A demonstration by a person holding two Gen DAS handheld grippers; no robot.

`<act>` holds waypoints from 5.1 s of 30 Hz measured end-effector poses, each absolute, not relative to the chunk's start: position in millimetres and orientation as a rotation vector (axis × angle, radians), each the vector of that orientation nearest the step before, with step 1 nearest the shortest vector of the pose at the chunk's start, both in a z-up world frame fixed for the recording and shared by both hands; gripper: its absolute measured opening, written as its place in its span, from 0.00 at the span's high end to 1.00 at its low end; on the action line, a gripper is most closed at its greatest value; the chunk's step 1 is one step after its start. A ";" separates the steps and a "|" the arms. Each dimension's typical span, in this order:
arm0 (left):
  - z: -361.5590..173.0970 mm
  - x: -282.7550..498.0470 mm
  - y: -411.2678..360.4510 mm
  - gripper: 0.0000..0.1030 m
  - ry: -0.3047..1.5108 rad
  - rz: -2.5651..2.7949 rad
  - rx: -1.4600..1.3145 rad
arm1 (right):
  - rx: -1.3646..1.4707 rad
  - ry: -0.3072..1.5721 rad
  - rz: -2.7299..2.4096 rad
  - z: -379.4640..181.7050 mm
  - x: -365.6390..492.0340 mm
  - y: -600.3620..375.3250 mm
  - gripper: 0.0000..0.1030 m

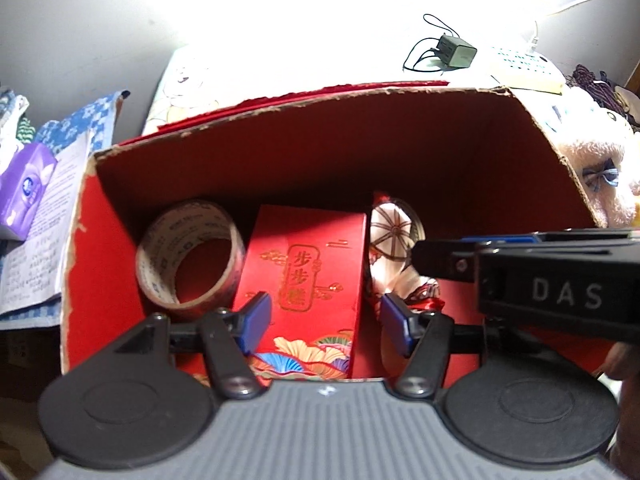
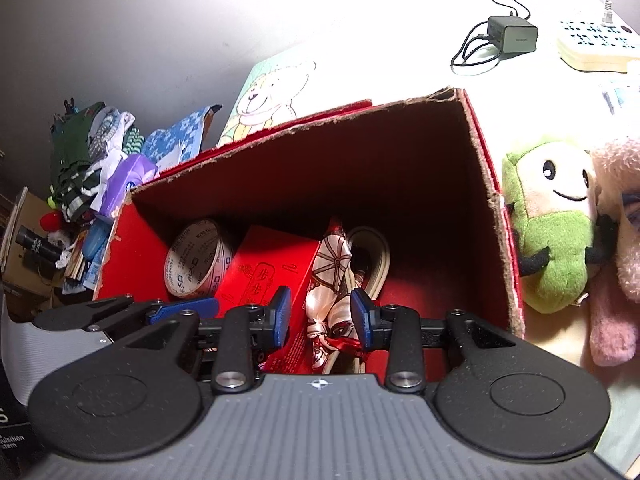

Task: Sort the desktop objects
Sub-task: 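Open the right gripper to release the scarf item beside the gift box, then withdraw the right gripper up out of the red box, then move the right gripper down to the brown wooden gourd on the table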

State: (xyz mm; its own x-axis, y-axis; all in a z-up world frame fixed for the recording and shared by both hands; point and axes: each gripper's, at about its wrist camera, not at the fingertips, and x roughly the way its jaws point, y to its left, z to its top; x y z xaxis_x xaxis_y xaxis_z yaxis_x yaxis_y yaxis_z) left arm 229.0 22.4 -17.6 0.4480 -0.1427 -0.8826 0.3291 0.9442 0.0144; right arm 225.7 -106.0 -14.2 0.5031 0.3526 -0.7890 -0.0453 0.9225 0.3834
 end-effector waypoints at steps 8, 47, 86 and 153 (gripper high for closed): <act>-15.5 223.2 25.5 0.33 1.077 -0.250 0.194 | 0.296 0.964 0.217 -9.0 213.3 -104.0 0.65; 22.8 168.7 22.4 0.19 1.008 -0.084 0.151 | 0.247 0.872 0.243 16.3 159.9 -120.7 0.61; 14.3 97.5 15.4 0.11 1.056 0.098 0.066 | 0.287 0.869 0.526 22.2 106.4 -145.4 0.59; -59.5 101.2 145.5 0.42 1.197 -0.220 -0.044 | 0.423 1.239 0.519 -68.5 122.9 -1.1 0.56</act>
